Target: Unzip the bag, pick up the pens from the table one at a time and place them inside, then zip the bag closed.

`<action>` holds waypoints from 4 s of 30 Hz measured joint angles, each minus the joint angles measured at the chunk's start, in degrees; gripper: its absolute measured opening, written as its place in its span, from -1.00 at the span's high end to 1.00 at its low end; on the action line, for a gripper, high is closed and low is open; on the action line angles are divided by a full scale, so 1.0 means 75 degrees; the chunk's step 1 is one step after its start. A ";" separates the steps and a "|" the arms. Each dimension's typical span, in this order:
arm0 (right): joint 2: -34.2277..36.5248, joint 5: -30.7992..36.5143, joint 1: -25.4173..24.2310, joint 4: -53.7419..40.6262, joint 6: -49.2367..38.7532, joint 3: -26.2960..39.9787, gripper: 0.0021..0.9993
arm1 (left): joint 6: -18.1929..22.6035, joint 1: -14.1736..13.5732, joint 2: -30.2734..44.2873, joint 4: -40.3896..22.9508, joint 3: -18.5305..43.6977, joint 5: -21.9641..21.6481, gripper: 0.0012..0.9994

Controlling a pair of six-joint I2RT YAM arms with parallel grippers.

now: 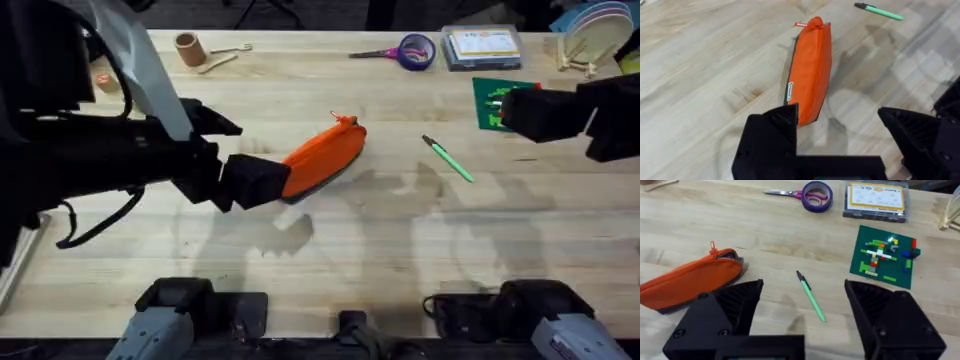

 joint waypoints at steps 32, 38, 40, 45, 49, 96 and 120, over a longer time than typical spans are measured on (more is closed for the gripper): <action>-0.0001 0.0000 0.0000 0.0000 -0.0243 0.0000 -1.00 | 0.0189 0.0000 -0.0001 -0.0616 0.0019 0.0356 -0.99; -0.0001 0.0000 0.0000 0.0000 -0.0244 0.0000 -1.00 | 0.0171 0.0000 -0.0003 -0.0964 0.0019 -0.0184 -0.99; 0.0001 0.0000 0.0000 0.0000 -0.0270 0.0000 -1.00 | 0.0168 0.0000 -0.0001 -0.0909 0.0019 -0.0468 -0.99; 0.0002 0.0000 0.0000 0.0000 -0.0291 0.0000 -1.00 | 0.0168 0.0000 -0.0003 -0.0837 -0.0009 -0.0781 -0.99; 0.0001 0.0000 0.0000 0.0000 -0.0293 0.0000 -1.00 | 0.0165 0.0000 0.0012 -0.0375 -0.0426 -0.0880 -0.99; -0.0001 0.0003 0.0000 -0.0006 -0.0638 0.0000 -1.00 | 0.0136 -0.1240 0.3929 0.1935 -0.0855 -0.1162 0.89; 0.1372 -0.1693 0.0000 -0.0181 -0.0783 0.0653 -1.00 | 0.0136 -0.1241 0.3934 0.1926 -0.0855 -0.1161 0.92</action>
